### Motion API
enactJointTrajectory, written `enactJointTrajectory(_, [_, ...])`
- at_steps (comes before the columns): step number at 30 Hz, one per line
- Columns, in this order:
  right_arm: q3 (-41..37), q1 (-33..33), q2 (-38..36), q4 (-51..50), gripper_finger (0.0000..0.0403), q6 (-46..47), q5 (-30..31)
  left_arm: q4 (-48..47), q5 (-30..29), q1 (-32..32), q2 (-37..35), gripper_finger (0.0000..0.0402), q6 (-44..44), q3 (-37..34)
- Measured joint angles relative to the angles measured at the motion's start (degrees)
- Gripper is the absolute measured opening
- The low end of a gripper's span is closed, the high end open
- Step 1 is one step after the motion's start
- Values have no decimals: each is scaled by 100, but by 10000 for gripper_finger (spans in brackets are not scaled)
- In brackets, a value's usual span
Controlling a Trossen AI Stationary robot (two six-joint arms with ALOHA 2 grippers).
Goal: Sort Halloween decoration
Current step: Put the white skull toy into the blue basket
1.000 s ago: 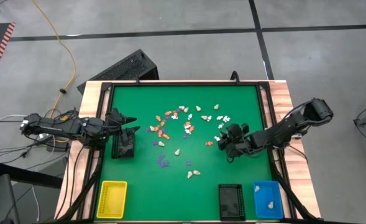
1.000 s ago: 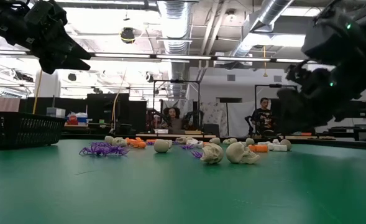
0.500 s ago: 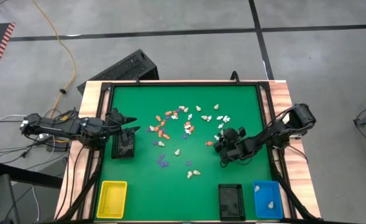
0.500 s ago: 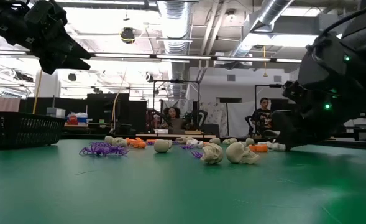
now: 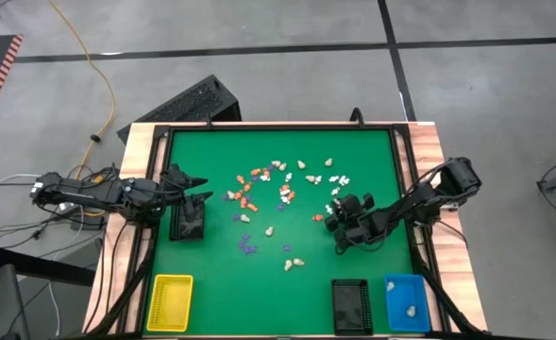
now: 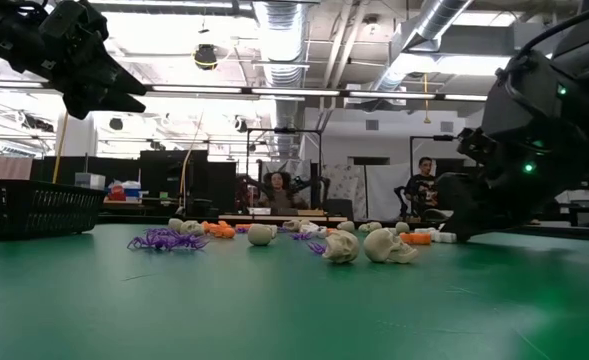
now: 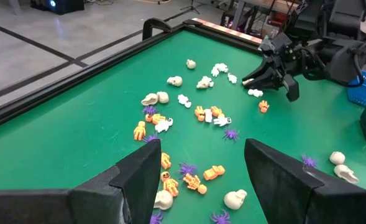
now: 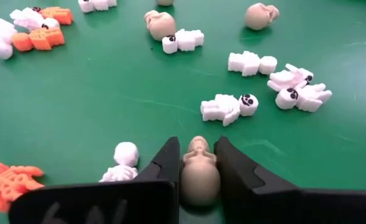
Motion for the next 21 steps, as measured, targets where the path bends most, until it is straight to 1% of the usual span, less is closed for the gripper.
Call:
enactJointTrajectory(4, [174, 4, -143, -331, 80, -50, -6, 0, 0, -1, 0, 221, -1, -1])
enactJointTrajectory(9, [412, 17, -680, -982, 80, -113, 105, 1, 2, -2, 0, 221, 0, -1])
enactJointTrajectory(14, [594, 9, -1406, -1128, 80, -864, 89, 2, 3, -2, -2, 221, -6, 0])
enactJointTrajectory(17, [697, 11, -1914, -1153, 80, -1449, -475, 0, 15, -2, 0, 221, -52, -1])
enactJointTrajectory(21, [776, 9, -2588, -1175, 80, -1853, -1670, 0, 42, -2, -2, 221, -57, 1])
